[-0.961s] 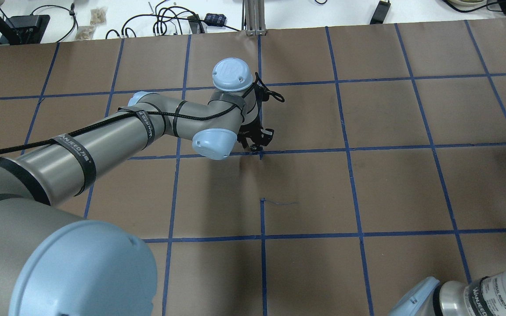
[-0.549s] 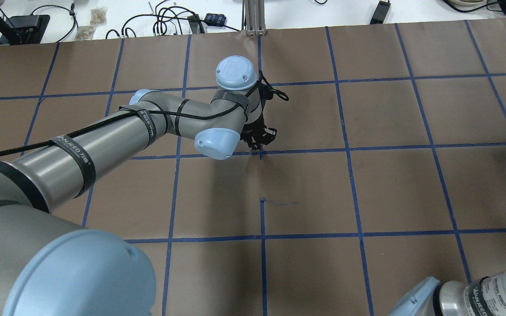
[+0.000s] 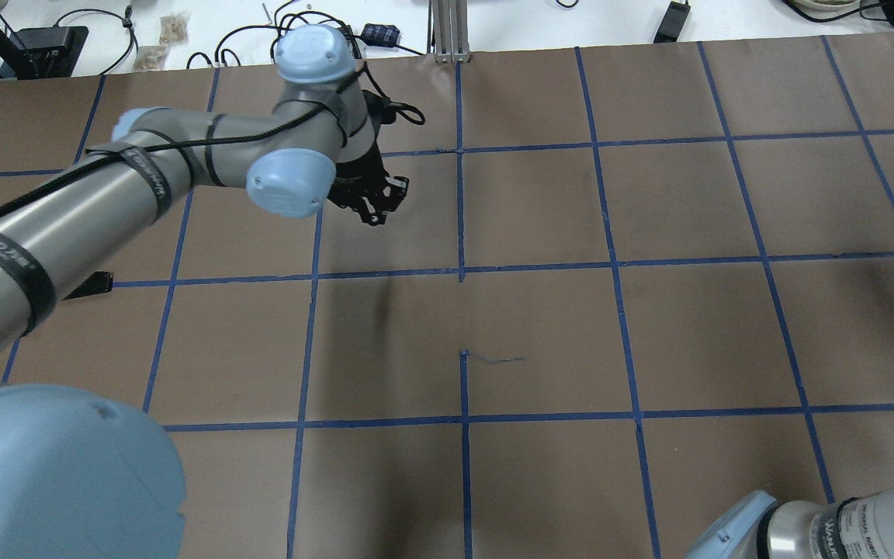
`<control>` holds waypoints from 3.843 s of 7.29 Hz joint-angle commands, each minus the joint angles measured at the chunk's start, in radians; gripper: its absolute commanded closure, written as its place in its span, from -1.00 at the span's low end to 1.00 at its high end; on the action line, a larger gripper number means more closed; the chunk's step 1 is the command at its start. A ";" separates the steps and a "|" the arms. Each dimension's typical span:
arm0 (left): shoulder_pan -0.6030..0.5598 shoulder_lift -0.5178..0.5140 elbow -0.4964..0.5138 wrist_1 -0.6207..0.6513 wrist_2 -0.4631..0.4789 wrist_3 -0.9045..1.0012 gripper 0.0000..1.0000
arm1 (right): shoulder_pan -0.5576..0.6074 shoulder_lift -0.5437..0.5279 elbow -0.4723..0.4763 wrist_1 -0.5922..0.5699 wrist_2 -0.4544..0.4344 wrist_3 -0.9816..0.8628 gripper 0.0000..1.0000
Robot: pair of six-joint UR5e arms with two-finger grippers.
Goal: Place bearing gear from tray to pile
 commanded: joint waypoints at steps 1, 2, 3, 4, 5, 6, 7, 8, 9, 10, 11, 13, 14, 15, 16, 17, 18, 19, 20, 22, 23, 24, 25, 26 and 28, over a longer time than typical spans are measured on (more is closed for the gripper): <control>0.224 0.086 -0.014 -0.080 0.037 0.219 1.00 | 0.116 -0.167 -0.036 0.199 -0.044 0.104 0.79; 0.326 0.101 -0.042 -0.082 0.046 0.299 1.00 | 0.178 -0.221 -0.088 0.334 -0.043 0.173 0.79; 0.453 0.109 -0.077 -0.082 0.049 0.409 1.00 | 0.250 -0.246 -0.160 0.498 -0.037 0.293 0.79; 0.564 0.120 -0.105 -0.076 0.066 0.547 1.00 | 0.329 -0.258 -0.241 0.627 -0.034 0.440 0.79; 0.662 0.133 -0.119 -0.073 0.142 0.589 1.00 | 0.438 -0.260 -0.323 0.716 -0.031 0.563 0.79; 0.721 0.138 -0.128 -0.085 0.150 0.632 1.00 | 0.570 -0.260 -0.390 0.795 -0.032 0.741 0.77; 0.779 0.134 -0.172 -0.084 0.147 0.670 1.00 | 0.705 -0.255 -0.424 0.829 -0.031 0.923 0.77; 0.834 0.126 -0.223 -0.067 0.144 0.695 1.00 | 0.821 -0.254 -0.423 0.829 -0.019 1.074 0.77; 0.858 0.111 -0.229 -0.058 0.144 0.701 1.00 | 0.914 -0.235 -0.417 0.829 0.076 1.253 0.77; 0.863 0.106 -0.237 -0.056 0.144 0.700 1.00 | 0.987 -0.197 -0.414 0.823 0.187 1.401 0.78; 0.866 0.094 -0.238 -0.054 0.146 0.701 1.00 | 1.070 -0.142 -0.405 0.815 0.228 1.419 0.78; 0.864 0.069 -0.240 -0.051 0.140 0.697 1.00 | 1.268 -0.032 -0.367 0.619 0.215 1.468 0.79; 0.864 0.057 -0.239 -0.047 0.138 0.697 1.00 | 1.330 0.037 -0.316 0.432 0.216 1.602 0.78; 0.858 0.048 -0.237 -0.045 0.136 0.692 1.00 | 1.376 0.080 -0.266 0.262 0.215 1.664 0.74; 0.853 0.042 -0.232 -0.045 0.105 0.688 -0.07 | 1.388 0.088 -0.214 0.196 0.216 1.657 0.72; 0.850 0.040 -0.226 -0.047 0.065 0.669 -0.99 | 1.393 0.090 -0.162 0.121 0.215 1.649 0.71; 0.850 0.043 -0.223 -0.047 0.072 0.665 -1.00 | 1.393 0.090 -0.135 0.037 0.213 1.649 0.63; 0.837 0.057 -0.208 -0.048 0.075 0.656 -1.00 | 1.393 0.090 -0.132 0.038 0.212 1.647 0.56; 0.748 0.084 -0.159 -0.068 0.071 0.596 -1.00 | 1.393 0.088 -0.132 0.039 0.212 1.650 0.37; 0.573 0.106 -0.093 -0.070 0.064 0.556 -1.00 | 1.393 0.088 -0.132 0.045 0.212 1.660 -0.42; 0.523 0.109 -0.091 -0.068 0.063 0.480 -1.00 | 1.392 0.085 -0.136 0.042 0.212 1.658 -0.61; 0.473 0.123 -0.090 -0.068 0.046 0.427 -1.00 | 1.387 0.084 -0.150 0.042 0.213 1.649 -0.66; 0.415 0.130 -0.090 -0.068 0.046 0.380 -1.00 | 1.366 0.058 -0.165 0.047 0.213 1.644 -0.73; 0.339 0.143 -0.090 -0.068 0.032 0.276 -1.00 | 1.332 0.012 -0.191 0.115 0.218 1.638 -0.74; 0.173 0.149 -0.091 -0.044 -0.003 0.119 -1.00 | 1.196 -0.107 -0.259 0.410 0.213 1.489 -0.73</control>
